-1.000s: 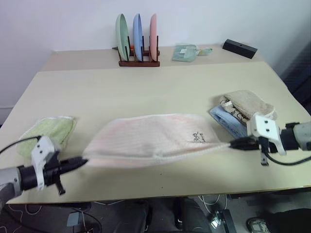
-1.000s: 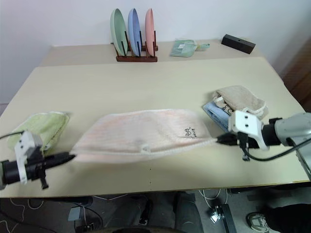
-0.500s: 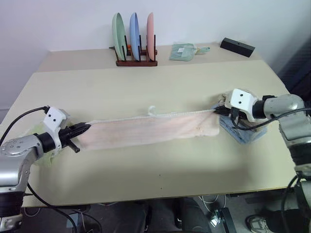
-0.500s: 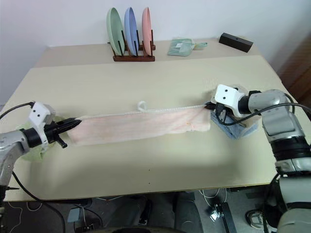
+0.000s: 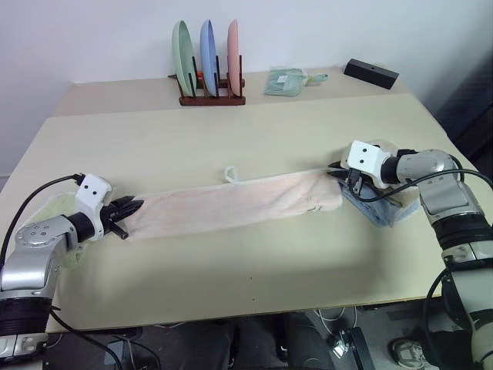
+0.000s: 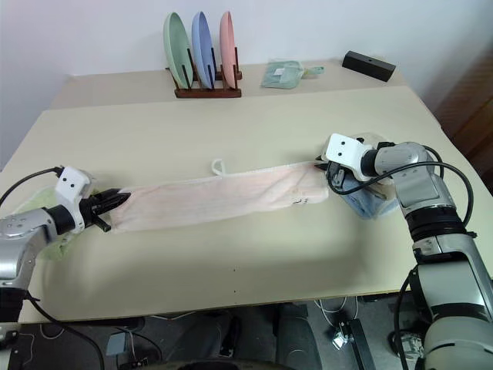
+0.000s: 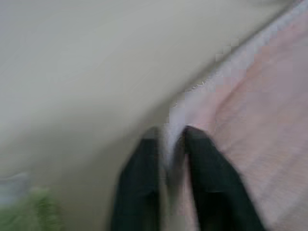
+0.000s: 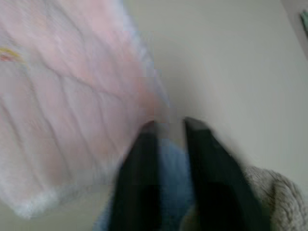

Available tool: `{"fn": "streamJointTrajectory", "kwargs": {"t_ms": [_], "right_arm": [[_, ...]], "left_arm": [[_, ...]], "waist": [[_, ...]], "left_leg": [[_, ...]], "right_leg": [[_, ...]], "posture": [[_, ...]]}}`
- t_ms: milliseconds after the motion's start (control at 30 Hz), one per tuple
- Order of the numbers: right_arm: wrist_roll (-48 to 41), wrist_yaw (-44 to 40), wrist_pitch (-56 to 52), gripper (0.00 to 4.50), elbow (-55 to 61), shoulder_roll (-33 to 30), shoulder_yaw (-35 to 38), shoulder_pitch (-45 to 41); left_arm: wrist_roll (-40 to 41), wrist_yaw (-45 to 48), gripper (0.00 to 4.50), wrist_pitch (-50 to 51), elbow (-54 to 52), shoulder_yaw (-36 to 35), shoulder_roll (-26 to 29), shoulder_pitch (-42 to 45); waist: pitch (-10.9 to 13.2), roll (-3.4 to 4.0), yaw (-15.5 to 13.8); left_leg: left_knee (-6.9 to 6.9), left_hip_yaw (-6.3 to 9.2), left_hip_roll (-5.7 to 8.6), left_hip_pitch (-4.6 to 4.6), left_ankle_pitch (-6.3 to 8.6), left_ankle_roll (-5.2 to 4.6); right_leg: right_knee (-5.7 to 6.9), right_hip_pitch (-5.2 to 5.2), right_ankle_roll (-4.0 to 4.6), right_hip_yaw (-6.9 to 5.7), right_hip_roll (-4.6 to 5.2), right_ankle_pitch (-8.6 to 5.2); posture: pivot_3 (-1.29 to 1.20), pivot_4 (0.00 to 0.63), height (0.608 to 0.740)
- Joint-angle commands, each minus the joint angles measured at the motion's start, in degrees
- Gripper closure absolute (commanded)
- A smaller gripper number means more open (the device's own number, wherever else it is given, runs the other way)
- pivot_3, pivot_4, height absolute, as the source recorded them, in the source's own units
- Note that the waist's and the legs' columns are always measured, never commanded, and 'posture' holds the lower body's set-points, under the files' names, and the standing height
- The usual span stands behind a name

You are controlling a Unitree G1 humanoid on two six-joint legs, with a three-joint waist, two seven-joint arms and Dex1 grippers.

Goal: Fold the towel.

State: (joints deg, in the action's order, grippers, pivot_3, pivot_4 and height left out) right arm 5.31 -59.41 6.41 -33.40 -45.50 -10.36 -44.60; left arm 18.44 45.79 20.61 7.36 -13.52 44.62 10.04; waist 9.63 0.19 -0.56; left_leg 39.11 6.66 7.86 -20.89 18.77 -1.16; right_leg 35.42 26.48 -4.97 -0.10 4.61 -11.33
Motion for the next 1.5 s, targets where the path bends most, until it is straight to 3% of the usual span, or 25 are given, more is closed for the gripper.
{"fn": "streamJointTrajectory", "kwargs": {"t_ms": [33, 133, 300, 433, 533, 700, 1000, 1267, 1500], "right_arm": [[-2.81, -1.48, -2.38, 1.68, 6.27, -2.86, 3.90, 0.65], [-5.16, -2.38, -6.45, 0.20, 13.63, -6.29, 7.45, 4.48], [-14.31, -2.65, -21.40, 0.20, 28.82, -9.66, 16.45, 12.54], [-33.30, -3.78, -43.30, 0.20, 48.91, -8.72, 26.90, 25.25], [-43.64, 2.54, -56.25, 0.20, 58.18, -4.63, 31.28, 32.88], [-50.85, 20.57, -72.75, 0.20, 61.70, 6.86, 35.70, 38.21], [-60.84, 49.37, -89.84, 0.20, 60.05, 32.51, 49.61, 33.27], [-62.26, 64.91, -91.87, 0.20, 52.33, 44.73, 58.08, 23.35], [-59.56, 73.36, -87.36, 0.20, 43.02, 47.22, 59.65, 16.20]], "left_arm": [[-0.04, -1.06, 1.64, -0.59, -1.23, -1.94, 0.36, 0.36], [0.47, -2.16, 0.23, -0.74, -3.59, -3.03, -0.03, -0.66], [3.31, -5.53, 0.23, -2.43, -8.26, -6.93, -3.41, 0.46], [7.69, -3.08, 0.23, -0.05, -16.41, -5.14, -5.20, -0.63], [8.10, 0.91, 0.23, 0.86, -21.35, -0.31, -4.68, -2.57], [9.71, 4.27, 0.23, 3.65, -26.71, 7.36, -5.87, -1.44], [11.09, 8.71, 0.23, 4.77, -29.80, 15.65, -8.63, 0.83], [10.49, 9.50, 0.23, 4.44, -29.68, 16.90, -8.89, 0.22], [9.65, 8.48, 0.23, 3.59, -30.16, 16.78, -9.04, -1.34]], "waist": [[0.00, 0.01, -0.13], [0.00, 0.00, -0.30], [-0.01, -0.01, -0.26], [-0.02, -0.02, -0.28], [-0.03, -0.01, -0.28], [-0.08, -0.09, -0.33], [-0.12, -0.03, -0.11], [-0.15, 0.00, -0.01], [-0.30, 0.08, 0.33]], "left_leg": [[0.00, 0.00, 0.00, 0.00, 0.00, 0.00], [0.01, 0.01, 0.01, -0.04, 0.00, 0.00], [0.05, 0.05, 0.01, -0.10, 0.01, -0.01], [0.03, 0.04, -0.05, -0.06, 0.01, -0.01], [0.04, 0.03, -0.06, -0.06, 0.02, -0.03], [0.06, -0.04, -0.05, 0.13, 0.05, -0.07], [-0.04, -0.08, -0.06, 0.26, 0.03, -0.05], [-0.04, -0.09, -0.05, 0.30, 0.03, -0.06], [-0.09, -0.15, -0.06, 0.42, 0.03, -0.06]], "right_leg": [[0.00, 0.00, 0.00, 0.00, 0.00, 0.00], [-0.01, 0.01, 0.00, 0.00, 0.02, 0.00], [-0.05, 0.00, -0.04, -0.01, 0.03, 0.02], [-0.01, 0.00, -0.04, 0.00, 0.02, 0.02], [-0.07, -0.07, -0.05, 0.00, 0.01, 0.03], [-0.06, -0.24, -0.07, 0.09, 0.02, 0.08], [0.02, -0.23, -0.06, 0.17, -0.05, 0.08], [0.01, -0.27, -0.06, 0.18, -0.07, 0.08], [0.05, -0.31, -0.06, 0.22, -0.09, 0.08]], "posture": [[0.00, 0.150, 0.737], [0.00, 0.150, 0.737], [0.00, 0.150, 0.737], [0.00, 0.150, 0.737], [0.00, 0.150, 0.737], [0.00, 0.150, 0.737], [0.00, 0.150, 0.737], [0.00, 0.150, 0.737], [0.00, 0.150, 0.737]]}}
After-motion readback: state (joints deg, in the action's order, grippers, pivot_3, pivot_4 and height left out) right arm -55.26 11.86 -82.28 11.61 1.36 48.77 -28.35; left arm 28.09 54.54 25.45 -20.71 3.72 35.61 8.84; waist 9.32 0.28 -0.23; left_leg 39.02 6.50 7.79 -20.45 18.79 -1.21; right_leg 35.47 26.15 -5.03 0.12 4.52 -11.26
